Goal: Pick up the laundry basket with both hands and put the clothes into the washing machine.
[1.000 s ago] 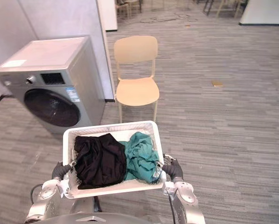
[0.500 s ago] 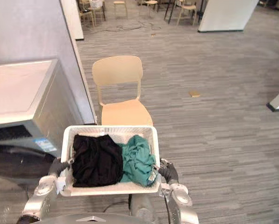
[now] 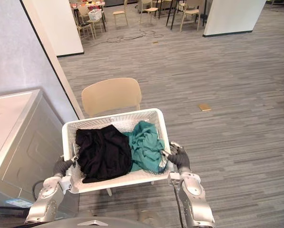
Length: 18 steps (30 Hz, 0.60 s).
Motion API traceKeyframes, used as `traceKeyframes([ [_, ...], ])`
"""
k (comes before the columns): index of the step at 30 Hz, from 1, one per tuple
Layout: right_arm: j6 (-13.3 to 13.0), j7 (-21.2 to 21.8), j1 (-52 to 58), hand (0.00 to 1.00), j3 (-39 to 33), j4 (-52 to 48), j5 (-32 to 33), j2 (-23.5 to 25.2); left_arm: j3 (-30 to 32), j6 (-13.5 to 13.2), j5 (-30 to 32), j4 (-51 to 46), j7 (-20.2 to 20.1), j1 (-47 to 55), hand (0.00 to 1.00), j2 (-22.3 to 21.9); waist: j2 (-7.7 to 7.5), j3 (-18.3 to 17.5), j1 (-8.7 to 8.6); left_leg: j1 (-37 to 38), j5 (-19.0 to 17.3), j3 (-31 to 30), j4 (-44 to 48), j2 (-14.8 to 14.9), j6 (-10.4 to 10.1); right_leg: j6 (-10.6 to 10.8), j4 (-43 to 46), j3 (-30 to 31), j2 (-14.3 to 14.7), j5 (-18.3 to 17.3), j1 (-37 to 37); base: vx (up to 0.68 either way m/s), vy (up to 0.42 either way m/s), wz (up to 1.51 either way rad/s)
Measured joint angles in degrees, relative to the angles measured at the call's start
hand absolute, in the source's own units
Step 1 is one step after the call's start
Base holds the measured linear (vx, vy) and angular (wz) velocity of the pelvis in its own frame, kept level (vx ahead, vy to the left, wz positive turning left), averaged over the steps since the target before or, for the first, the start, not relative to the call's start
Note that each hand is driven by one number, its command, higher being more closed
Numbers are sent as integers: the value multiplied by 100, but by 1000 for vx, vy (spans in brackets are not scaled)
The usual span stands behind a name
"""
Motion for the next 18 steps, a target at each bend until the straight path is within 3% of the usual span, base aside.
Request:
traceKeyframes([
  [1,-1,-11,-78,100,32,1,1,-5,31,-4,-14,-2,3,-1,100,-3,7,-8,22,20,-19,9,-518,3,15,42,-29,25,-23,13,7,222,161,-31],
  [2,-13,-38,-281,100,121,44,1,-62,57,-32,-69,-1,14,-3,100,8,9,-10,43,110,43,-47,-1798,-106,10,216,-20,128,-95,6,-21,170,166,-25],
  [3,-42,-38,-399,100,158,141,0,-132,51,-39,-115,18,15,-5,100,25,16,-15,36,159,211,-165,-2408,-213,-14,282,6,167,-148,-25,-47,272,289,-33],
  [4,-91,-34,-733,100,261,491,-52,-340,8,-66,-187,47,19,-20,100,22,192,-49,27,224,1284,-454,-3360,-360,-160,473,125,294,-146,-129,-135,237,279,-35],
  [5,-86,-34,-883,100,296,661,-164,-437,-43,-88,-230,71,17,-28,100,21,281,-35,45,237,1271,-417,-3365,-331,-369,578,169,380,-124,-186,-149,283,331,-28],
  [7,29,-45,-1226,100,366,1072,-444,-400,-99,-89,-232,166,56,-192,100,228,48,142,-14,228,1172,-362,-3530,-652,-347,754,202,605,-401,-151,-291,165,270,-7],
  [9,71,-37,-1426,100,409,1120,-453,-453,-148,-91,-235,165,84,-313,100,371,-25,297,-9,62,1226,-270,-3620,-769,-267,845,37,653,-522,-27,-459,26,217,-10],
  [12,107,-48,-2181,100,497,1205,-447,-582,-230,-94,-369,165,169,-713,100,571,57,658,45,-518,1395,-74,-3795,-848,-48,956,-243,781,-601,318,-1076,-97,158,-22],
  [14,207,-84,-2947,100,522,1649,-445,-930,-410,-93,-454,208,252,-1251,100,660,177,928,89,-918,1588,-4,-3941,-904,37,1070,-386,796,-655,535,-1475,-138,91,-4],
  [18,287,-383,-3625,100,484,1832,-366,-1156,-530,-97,-497,586,397,-2291,100,705,174,1292,135,-1212,1803,81,-4126,-879,72,1139,-402,818,-646,701,-1865,-100,24,-7],
])
